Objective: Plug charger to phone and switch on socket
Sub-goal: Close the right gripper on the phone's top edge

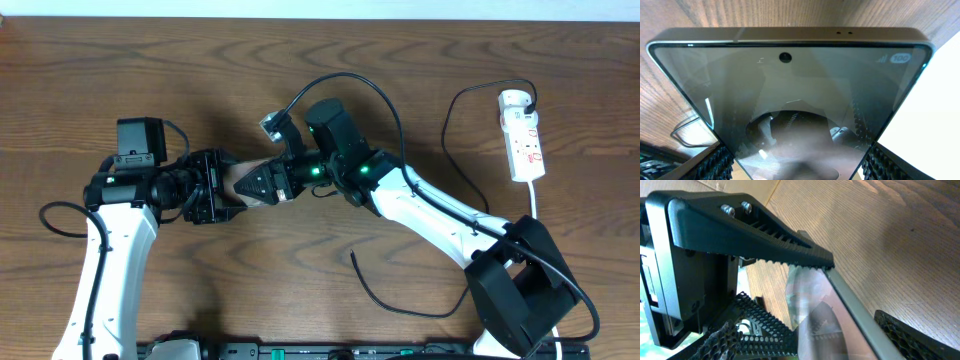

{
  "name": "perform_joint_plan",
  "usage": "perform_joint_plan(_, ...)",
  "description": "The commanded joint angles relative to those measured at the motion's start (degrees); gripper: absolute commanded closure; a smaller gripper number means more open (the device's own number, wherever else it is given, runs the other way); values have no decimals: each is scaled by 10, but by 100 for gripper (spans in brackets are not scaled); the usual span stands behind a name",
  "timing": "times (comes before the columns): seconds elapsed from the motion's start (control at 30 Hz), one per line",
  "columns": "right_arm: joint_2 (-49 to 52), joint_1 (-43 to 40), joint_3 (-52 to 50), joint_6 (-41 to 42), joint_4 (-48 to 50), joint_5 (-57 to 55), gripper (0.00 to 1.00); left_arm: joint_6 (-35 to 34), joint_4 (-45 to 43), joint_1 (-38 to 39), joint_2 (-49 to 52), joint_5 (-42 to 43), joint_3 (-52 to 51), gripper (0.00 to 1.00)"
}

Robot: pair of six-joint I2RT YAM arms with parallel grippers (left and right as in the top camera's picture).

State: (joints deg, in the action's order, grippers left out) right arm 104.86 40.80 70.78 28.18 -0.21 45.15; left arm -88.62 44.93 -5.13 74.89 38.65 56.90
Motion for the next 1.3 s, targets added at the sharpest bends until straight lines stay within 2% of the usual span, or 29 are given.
perform_joint_plan(0.0,3,6,7,8,3,-2,21,-11,-5,1,-2,6,10,93)
perform_joint_plan(0.13,3,6,7,11,3,-2,24,-14,-5,1,-2,-16,10,93)
perform_joint_plan(0.27,3,6,7,12,3,-2,36,-14,-5,1,-2,-19,10,93)
perform_joint_plan(0.7,3,16,7,11,3,-2,39,-13,-5,3,-2,-18,10,93)
perform_joint_plan(0.93,3,16,7,11,3,-3,44,-13,-27,30,-2,-18,10,93)
perform_joint_plan(1.27,3,16,7,11,3,-5,66,-13,-33,39,-2,-18,10,93)
